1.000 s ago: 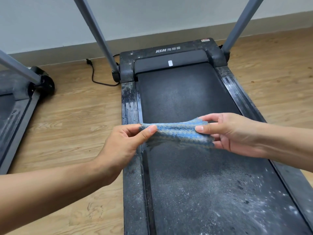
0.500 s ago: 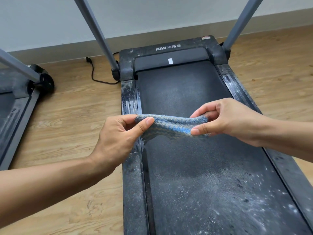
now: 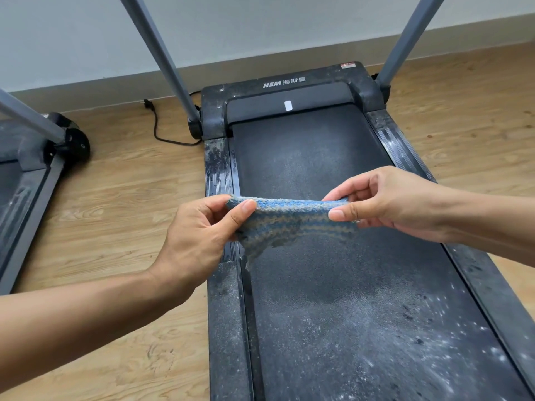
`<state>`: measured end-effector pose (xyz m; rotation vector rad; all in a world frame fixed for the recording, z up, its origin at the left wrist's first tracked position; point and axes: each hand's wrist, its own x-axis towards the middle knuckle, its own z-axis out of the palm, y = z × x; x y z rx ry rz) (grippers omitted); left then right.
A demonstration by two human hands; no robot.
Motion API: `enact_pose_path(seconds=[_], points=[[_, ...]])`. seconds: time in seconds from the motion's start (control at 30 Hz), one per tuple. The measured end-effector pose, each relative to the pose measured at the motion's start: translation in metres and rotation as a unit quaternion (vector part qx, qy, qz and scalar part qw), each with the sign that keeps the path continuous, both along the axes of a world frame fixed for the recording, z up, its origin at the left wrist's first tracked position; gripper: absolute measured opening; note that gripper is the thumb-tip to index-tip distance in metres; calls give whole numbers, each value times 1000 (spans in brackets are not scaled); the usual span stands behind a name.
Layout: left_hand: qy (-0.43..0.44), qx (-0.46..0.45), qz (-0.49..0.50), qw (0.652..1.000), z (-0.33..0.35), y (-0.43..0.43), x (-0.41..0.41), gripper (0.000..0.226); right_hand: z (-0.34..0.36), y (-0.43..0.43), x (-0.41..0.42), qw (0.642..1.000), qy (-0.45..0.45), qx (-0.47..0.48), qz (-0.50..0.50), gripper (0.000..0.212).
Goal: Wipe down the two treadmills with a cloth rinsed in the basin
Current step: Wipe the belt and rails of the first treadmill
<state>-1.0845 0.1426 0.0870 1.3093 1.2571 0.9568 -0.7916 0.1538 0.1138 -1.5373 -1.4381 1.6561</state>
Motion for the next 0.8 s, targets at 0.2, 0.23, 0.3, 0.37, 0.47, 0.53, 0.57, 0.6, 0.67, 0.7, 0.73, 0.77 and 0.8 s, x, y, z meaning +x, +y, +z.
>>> enact_pose_path(seconds=[0.2, 0.23, 0.3, 0.37, 0.47, 0.53, 0.57, 0.6, 0.67, 0.7, 0.73, 0.77, 0.8], points=[[-19, -8, -8, 1000, 2, 4, 5, 35, 2, 0, -2, 994, -77, 77, 21, 15], [-29, -18, -10, 999, 2, 6, 6, 36, 2, 0, -2, 995, -57, 78, 24, 15], [-50, -47, -20, 997, 3, 8, 6, 30, 4, 2, -2, 998, 29, 46, 17, 13], [-68, -76, -36, 994, 4, 8, 7, 25, 4, 4, -2, 994, 106, -1, -6, 11], [-87, -92, -31, 991, 3, 8, 9, 18, 1, 4, -2, 992, 117, -31, -40, 17], [-95, -101, -19, 990, 1, 9, 10, 18, 0, 1, -3, 993, 107, -29, -45, 14], [-93, -101, -15, 990, 1, 9, 11, 21, -1, 0, -4, 992, 111, -27, -45, 10], [-88, -98, -12, 991, 0, 9, 11, 21, -1, 0, -5, 991, 119, -27, -46, 8], [-77, -90, 0, 993, -1, 9, 13, 20, -3, 0, -6, 990, 130, -20, -44, 9], [-71, -83, 5, 994, -1, 8, 13, 20, -5, 1, -6, 990, 132, -14, -43, 11], [-62, -75, 9, 995, -1, 9, 13, 21, -6, 1, -6, 990, 132, -7, -43, 12], [-54, -65, 12, 996, -1, 8, 13, 21, -6, 2, -6, 991, 127, 2, -43, 13], [-47, -54, 16, 997, 0, 9, 13, 22, -6, 2, -6, 992, 116, 14, -43, 14]])
